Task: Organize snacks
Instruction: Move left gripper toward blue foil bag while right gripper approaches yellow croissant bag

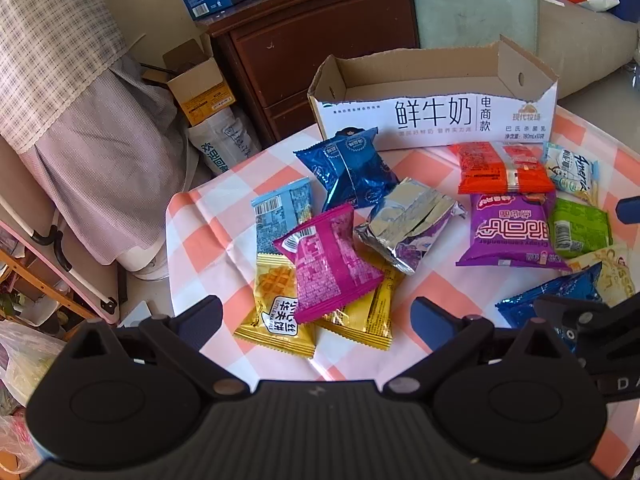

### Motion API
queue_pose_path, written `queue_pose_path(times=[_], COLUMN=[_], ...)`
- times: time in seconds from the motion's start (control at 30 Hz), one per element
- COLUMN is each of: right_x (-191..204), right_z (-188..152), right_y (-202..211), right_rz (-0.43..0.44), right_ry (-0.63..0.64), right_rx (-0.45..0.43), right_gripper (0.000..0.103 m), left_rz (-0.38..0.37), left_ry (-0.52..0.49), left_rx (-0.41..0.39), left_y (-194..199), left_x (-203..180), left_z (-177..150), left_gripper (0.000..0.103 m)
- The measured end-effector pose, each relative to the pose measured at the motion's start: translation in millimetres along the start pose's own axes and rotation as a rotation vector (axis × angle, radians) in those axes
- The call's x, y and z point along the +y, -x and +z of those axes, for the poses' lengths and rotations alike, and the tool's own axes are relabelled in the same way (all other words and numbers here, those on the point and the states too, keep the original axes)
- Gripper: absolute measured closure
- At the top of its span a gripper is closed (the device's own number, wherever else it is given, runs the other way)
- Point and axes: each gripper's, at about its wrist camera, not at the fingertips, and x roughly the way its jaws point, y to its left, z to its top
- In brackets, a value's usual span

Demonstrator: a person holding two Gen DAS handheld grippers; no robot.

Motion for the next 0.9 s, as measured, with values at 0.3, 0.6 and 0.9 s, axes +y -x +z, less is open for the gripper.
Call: queue_pose_path(times=[0.3,0.6,0.9], right_x=[1,-4,-4], right_z=[1,1,-4], right_y=[4,5,6], right_rz=[-0.037,-0.041,-0.057], right_ry=[0.002,-0.037,-0.039], right_rx=[-0.019,-0.037,-0.060], right_gripper=[0.000,0.000,0.000], left_rz=[-0.008,0.006,0.017], left_ry=[0.003,0.010,0.011], left_rx=[-0.015,-0.031,-0.027], left_y=[7,13,14], left_x=[-3,-5,-9], left_z=[2,3,-2], left_gripper=[0.003,0.003,0.003])
